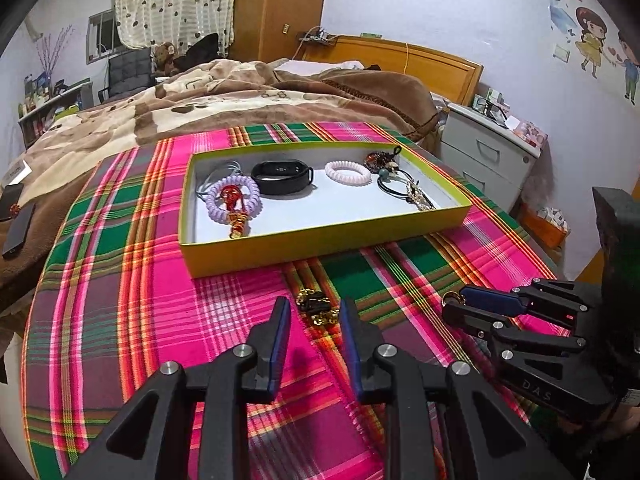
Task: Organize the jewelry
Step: 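Grasp the gold charm with the left gripper while the right gripper grasps the gold ring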
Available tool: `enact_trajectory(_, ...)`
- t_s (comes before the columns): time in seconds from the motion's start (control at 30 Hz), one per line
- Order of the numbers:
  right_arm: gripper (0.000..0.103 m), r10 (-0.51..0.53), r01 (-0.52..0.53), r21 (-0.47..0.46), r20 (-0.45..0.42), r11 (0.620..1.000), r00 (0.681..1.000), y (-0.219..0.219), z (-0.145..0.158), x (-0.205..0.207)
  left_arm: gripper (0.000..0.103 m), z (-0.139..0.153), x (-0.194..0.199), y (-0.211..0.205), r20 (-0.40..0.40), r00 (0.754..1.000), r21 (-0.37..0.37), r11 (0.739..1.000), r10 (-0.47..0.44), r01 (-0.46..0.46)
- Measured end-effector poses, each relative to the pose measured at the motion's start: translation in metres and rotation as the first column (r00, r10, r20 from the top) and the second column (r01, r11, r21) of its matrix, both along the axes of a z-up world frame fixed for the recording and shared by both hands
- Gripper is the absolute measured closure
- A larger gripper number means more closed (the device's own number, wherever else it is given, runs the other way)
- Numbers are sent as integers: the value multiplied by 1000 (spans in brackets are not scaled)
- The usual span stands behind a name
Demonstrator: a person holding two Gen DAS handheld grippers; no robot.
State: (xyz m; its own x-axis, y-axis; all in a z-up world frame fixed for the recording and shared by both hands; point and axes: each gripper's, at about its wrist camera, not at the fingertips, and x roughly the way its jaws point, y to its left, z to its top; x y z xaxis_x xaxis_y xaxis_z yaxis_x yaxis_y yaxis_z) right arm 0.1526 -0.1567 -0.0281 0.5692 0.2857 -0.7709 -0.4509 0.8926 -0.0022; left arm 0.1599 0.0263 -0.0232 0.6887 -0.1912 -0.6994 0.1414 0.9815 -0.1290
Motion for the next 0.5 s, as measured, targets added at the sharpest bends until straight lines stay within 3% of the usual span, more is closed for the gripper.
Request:
enact_trajectory(0.07,80,0,0,8,-2,1000,1000,-2,1,-1,70,-2,2,-3,-10,1000,1,1000,-13,13)
enact_trajectory(0.5,80,-17,18,38,-2,999,1000,-14,4,-1,70,-17,22,-13,-103,995,36,999,6,-2)
